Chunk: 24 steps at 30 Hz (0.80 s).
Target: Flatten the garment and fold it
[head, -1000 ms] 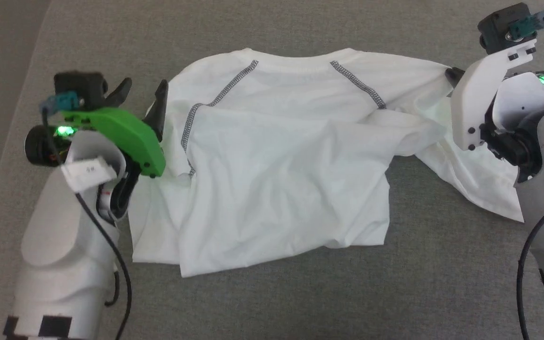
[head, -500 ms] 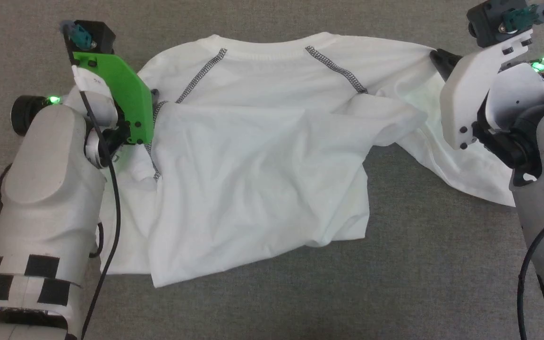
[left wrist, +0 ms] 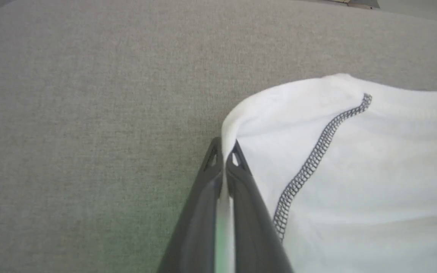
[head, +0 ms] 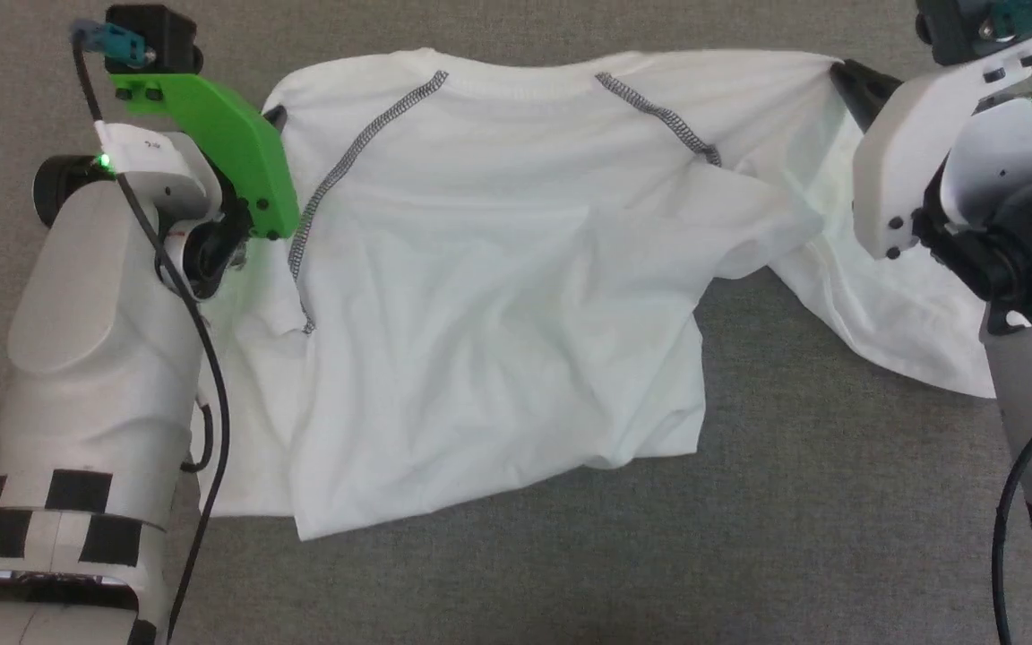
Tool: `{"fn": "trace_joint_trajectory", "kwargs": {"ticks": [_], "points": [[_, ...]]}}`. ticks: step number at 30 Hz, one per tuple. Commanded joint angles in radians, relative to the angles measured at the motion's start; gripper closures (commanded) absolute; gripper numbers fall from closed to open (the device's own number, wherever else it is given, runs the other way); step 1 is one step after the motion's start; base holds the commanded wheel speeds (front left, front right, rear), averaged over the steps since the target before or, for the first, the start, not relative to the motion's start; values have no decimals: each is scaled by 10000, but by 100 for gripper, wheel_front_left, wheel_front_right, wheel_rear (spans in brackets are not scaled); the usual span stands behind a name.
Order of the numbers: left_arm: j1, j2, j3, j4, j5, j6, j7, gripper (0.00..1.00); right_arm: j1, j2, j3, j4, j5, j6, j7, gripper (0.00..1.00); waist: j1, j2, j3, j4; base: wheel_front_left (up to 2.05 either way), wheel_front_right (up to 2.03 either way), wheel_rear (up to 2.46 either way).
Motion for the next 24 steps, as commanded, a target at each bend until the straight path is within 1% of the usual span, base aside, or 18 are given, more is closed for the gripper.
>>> {"fn": "trace_joint_trajectory", "kwargs": {"ticks": [1,7,11,13,15,16,19,24], "points": [[-220,82,-19,-143,14,-81,-124,100,-350,-7,-52,71,10,-13,-133,100,0,-1,-405,114,0,0,0],[-1192,394,202,-751,-155,-144,-421,100,-1648,114,-204,691,219,-13,-350,100,0,-1,-954,45,0,0,0],[-2214,714,215,-893,-7,-89,-326,100,-3039,513,-569,1353,492,-13,-78,100,0,-1,-927,-149,0,0,0],[-2807,832,272,-988,123,19,-518,100,-3906,701,-765,1726,358,-13,1,100,0,-1,-819,-271,0,0,0],[-3389,973,274,-1132,341,84,-875,100,-4785,1046,-1162,2235,242,-13,31,100,0,-1,-678,-433,0,0,0],[-3687,1075,217,-1196,530,114,-1068,100,-5260,1251,-1474,2532,148,-13,24,100,0,-1,-599,-518,0,0,0],[-4469,1194,259,-1238,789,257,-1655,100,-6498,1541,-2055,3170,-499,-13,-262,100,0,-1,-393,-657,0,0,0],[-5746,1385,348,-1036,1261,681,-2641,100,-8169,1873,-2681,3861,-1446,-13,-1394,100,0,-1,-90,-854,0,0,0]]}}
